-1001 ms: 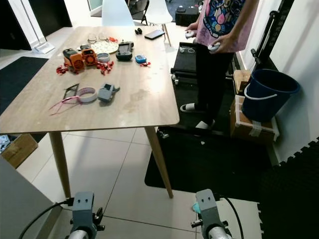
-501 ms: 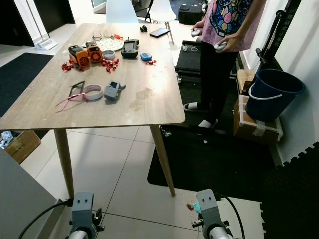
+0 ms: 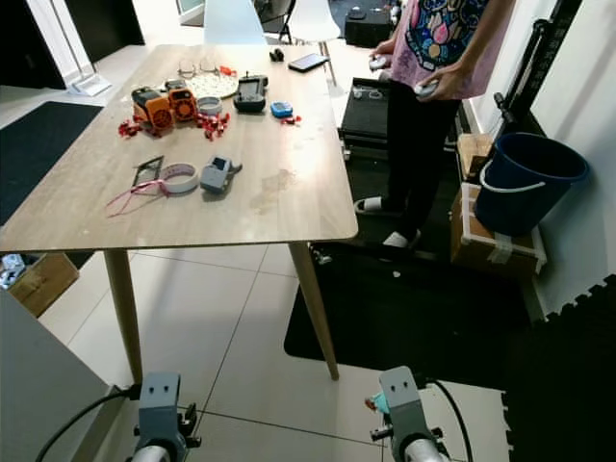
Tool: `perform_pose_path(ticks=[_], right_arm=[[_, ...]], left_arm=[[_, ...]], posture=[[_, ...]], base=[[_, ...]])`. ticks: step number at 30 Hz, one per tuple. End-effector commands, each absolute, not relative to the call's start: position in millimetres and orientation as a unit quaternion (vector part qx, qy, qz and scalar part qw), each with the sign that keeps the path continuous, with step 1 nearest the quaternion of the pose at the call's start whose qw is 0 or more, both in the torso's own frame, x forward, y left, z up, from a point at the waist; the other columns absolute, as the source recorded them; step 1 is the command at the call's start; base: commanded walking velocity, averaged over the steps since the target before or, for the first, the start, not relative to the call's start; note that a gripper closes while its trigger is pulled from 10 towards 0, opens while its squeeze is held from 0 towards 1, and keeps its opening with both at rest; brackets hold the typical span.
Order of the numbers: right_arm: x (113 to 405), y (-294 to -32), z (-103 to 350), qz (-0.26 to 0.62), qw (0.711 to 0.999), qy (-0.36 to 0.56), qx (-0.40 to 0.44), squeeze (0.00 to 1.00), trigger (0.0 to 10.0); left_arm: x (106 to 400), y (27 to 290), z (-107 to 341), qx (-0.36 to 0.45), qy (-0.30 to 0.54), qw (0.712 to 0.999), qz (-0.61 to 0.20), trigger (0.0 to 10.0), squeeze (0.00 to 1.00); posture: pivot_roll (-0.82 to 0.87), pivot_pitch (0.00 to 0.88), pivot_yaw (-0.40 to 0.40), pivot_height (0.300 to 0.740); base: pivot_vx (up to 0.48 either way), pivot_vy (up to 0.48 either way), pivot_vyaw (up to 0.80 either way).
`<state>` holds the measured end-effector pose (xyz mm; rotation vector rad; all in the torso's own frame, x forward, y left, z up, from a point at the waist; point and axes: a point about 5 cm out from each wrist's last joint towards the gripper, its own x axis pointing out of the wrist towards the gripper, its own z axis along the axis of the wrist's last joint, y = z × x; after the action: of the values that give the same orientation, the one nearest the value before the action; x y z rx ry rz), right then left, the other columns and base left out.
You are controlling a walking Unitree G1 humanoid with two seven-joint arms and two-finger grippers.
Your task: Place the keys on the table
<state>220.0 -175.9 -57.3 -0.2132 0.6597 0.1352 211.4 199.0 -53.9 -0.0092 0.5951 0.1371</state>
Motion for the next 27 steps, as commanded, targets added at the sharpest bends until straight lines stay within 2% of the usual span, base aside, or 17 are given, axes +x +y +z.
perform_pose_path(ticks=[1,20,27], right_arm=[[216.7,-175.5,-59.1,0.068,0.937,0.325,-0.105,0.00,10.0],[218.2,-175.2,-58.3,0.069,0.938,0.324,-0.106,0.00,10.0],[218.3,-174.7,-58.4,0.070,0.937,0.325,-0.106,0.00,10.0]], left_arm=[[206.8,200.6,-57.2,-0.009,0.303,0.950,0.070,10.0,0.00],[207.5,200.8,-57.0,-0.014,0.304,0.950,0.071,10.0,0.00],[207.1,202.5,-57.1,-0.015,0.305,0.949,0.077,10.0,0.00]], posture=[[0.03,0.060,0.000,0.740],[0.03,0.058,-0.002,0.740],[0.03,0.059,-0.002,0.740]], base=[[0.255,0.000,0.00],[0.256,0.000,0.00],[0.000,0.000,0.00]])
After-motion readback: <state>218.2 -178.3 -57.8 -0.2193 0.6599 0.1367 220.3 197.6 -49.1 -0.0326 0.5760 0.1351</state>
